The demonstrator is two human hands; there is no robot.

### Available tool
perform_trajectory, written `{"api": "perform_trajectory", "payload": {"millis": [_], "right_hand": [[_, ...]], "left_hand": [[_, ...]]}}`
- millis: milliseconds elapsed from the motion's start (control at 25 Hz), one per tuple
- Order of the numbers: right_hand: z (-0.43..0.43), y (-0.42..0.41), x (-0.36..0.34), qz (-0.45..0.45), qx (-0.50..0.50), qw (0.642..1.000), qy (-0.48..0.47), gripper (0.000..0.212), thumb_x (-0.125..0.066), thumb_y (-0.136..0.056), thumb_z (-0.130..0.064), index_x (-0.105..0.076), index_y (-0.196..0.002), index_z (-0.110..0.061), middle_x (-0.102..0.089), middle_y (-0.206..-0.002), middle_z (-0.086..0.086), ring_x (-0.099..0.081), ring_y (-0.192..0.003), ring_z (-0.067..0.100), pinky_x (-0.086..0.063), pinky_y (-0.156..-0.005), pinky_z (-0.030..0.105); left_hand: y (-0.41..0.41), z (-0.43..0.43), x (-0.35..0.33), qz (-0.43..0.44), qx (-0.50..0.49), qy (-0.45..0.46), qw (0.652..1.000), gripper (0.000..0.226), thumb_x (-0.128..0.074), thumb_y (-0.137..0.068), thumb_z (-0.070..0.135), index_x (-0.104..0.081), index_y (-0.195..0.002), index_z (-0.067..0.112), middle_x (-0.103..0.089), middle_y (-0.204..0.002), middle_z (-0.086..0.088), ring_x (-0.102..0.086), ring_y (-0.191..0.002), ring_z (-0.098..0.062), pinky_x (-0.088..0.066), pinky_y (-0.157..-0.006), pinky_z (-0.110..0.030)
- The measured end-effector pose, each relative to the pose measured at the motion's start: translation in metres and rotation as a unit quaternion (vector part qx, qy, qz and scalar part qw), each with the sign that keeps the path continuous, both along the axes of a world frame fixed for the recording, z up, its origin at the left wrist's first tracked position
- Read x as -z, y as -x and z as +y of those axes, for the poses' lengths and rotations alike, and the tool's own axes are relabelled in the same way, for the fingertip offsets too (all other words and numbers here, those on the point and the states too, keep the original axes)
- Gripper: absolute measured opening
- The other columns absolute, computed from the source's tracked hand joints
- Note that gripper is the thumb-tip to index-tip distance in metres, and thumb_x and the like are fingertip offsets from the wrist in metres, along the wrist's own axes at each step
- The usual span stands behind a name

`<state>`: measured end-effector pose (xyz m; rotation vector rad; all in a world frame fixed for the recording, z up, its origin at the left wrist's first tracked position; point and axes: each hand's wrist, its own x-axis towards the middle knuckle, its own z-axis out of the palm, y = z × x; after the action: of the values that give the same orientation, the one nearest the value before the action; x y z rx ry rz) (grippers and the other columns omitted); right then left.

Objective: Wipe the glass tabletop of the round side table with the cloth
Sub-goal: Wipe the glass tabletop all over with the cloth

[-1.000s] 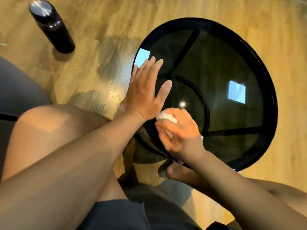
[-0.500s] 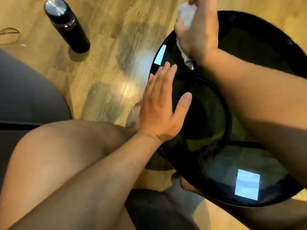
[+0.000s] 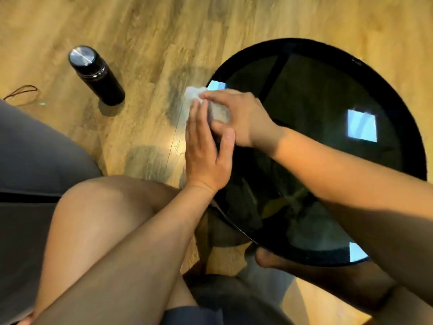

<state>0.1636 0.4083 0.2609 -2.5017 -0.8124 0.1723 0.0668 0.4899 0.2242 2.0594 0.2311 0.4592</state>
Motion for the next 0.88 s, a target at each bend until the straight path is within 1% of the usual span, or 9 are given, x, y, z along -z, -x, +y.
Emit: {"api": "perform_trajectory", "payload": {"millis": [80, 160, 280, 360, 480, 640, 720, 800, 880], "right_hand": [[-0.024, 0.049, -0.005, 0.037, -0.061, 0.997, -0.005, 0.049, -0.061, -0.079, -0.039, -0.064, -0.126, -0.026, -0.064, -0.128, -0.002, -0.060, -0.118, 0.018, -0.050, -0.095, 0.040], [-0.069, 0.113, -0.008, 0.092, -0.109, 0.990, 0.014, 0.052, -0.061, -0.071, -0.040, -0.065, -0.122, -0.028, -0.061, -0.127, -0.004, -0.060, -0.113, 0.018, -0.049, -0.094, 0.038], [-0.156, 0.195, -0.016, 0.103, -0.085, 0.988, 0.072, 0.052, -0.064, -0.071, -0.033, -0.056, -0.121, -0.032, -0.046, -0.124, -0.007, -0.051, -0.106, 0.016, -0.049, -0.086, 0.037], [-0.195, 0.216, -0.019, 0.076, -0.044, 0.989, 0.115, 0.050, -0.065, -0.073, -0.033, -0.050, -0.121, -0.032, -0.042, -0.122, -0.007, -0.048, -0.106, 0.016, -0.051, -0.082, 0.038], [-0.186, 0.207, -0.009, 0.013, -0.054, 0.990, 0.130, 0.038, -0.064, -0.081, -0.039, -0.054, -0.115, -0.025, -0.047, -0.118, 0.000, -0.050, -0.101, 0.020, -0.052, -0.076, 0.037], [-0.094, 0.144, 0.014, -0.023, -0.062, 0.997, 0.045, 0.029, -0.065, -0.078, -0.029, -0.063, -0.104, -0.016, -0.056, -0.108, 0.008, -0.053, -0.091, 0.027, -0.047, -0.078, 0.040], [-0.067, 0.108, 0.020, -0.055, -0.073, 0.995, 0.037, 0.030, -0.060, -0.080, -0.033, -0.065, -0.102, -0.013, -0.059, -0.103, 0.008, -0.053, -0.087, 0.028, -0.046, -0.076, 0.044], [-0.055, 0.078, 0.025, -0.060, -0.090, 0.993, 0.041, 0.035, -0.056, -0.082, -0.038, -0.066, -0.105, -0.014, -0.060, -0.104, 0.007, -0.055, -0.088, 0.027, -0.045, -0.076, 0.046], [-0.047, 0.040, 0.027, -0.063, -0.075, 0.995, -0.013, 0.032, -0.055, -0.086, -0.039, -0.065, -0.108, -0.017, -0.061, -0.105, 0.004, -0.058, -0.094, 0.024, -0.045, -0.079, 0.045]], "left_hand": [[0.000, 0.007, -0.010, 0.011, -0.078, 0.130, 0.988, 0.067, -0.035, -0.091, 0.048, -0.040, -0.143, 0.007, -0.042, -0.148, -0.012, -0.039, -0.135, -0.015, -0.031, -0.112, -0.027], [-0.001, 0.013, -0.018, 0.029, -0.090, 0.184, 0.978, 0.063, -0.033, -0.088, 0.052, -0.048, -0.137, 0.015, -0.050, -0.142, -0.003, -0.043, -0.126, -0.007, -0.034, -0.111, -0.028], [0.001, 0.011, -0.009, 0.057, 0.018, -0.006, 0.998, 0.062, -0.029, -0.092, 0.049, -0.041, -0.143, 0.016, -0.036, -0.155, -0.006, -0.029, -0.144, -0.017, -0.010, -0.123, -0.043], [0.005, 0.005, 0.003, 0.090, 0.046, -0.081, 0.992, 0.068, -0.025, -0.092, 0.053, -0.032, -0.149, 0.016, -0.023, -0.161, -0.009, -0.013, -0.151, -0.023, 0.001, -0.121, -0.046], [0.005, 0.002, 0.010, 0.081, 0.053, -0.122, 0.988, 0.068, -0.024, -0.095, 0.054, -0.023, -0.153, 0.017, -0.015, -0.163, -0.011, -0.006, -0.152, -0.025, 0.003, -0.121, -0.048], [0.005, 0.003, 0.010, 0.051, 0.049, -0.091, 0.993, 0.066, -0.022, -0.097, 0.049, -0.022, -0.153, 0.014, -0.017, -0.163, -0.010, -0.006, -0.152, -0.024, 0.001, -0.123, -0.046], [0.006, 0.001, 0.010, 0.053, 0.036, -0.064, 0.996, 0.065, -0.020, -0.097, 0.047, -0.022, -0.153, 0.013, -0.018, -0.163, -0.010, -0.005, -0.152, -0.023, 0.003, -0.122, -0.041], [0.005, 0.002, 0.010, 0.065, 0.033, -0.046, 0.996, 0.068, -0.019, -0.097, 0.048, -0.020, -0.154, 0.012, -0.016, -0.163, -0.010, -0.004, -0.152, -0.022, 0.005, -0.122, -0.039], [0.005, 0.003, 0.011, 0.073, 0.041, -0.069, 0.994, 0.070, -0.021, -0.096, 0.051, -0.018, -0.154, 0.012, -0.014, -0.164, -0.010, -0.002, -0.152, -0.022, 0.005, -0.122, -0.043]]}}
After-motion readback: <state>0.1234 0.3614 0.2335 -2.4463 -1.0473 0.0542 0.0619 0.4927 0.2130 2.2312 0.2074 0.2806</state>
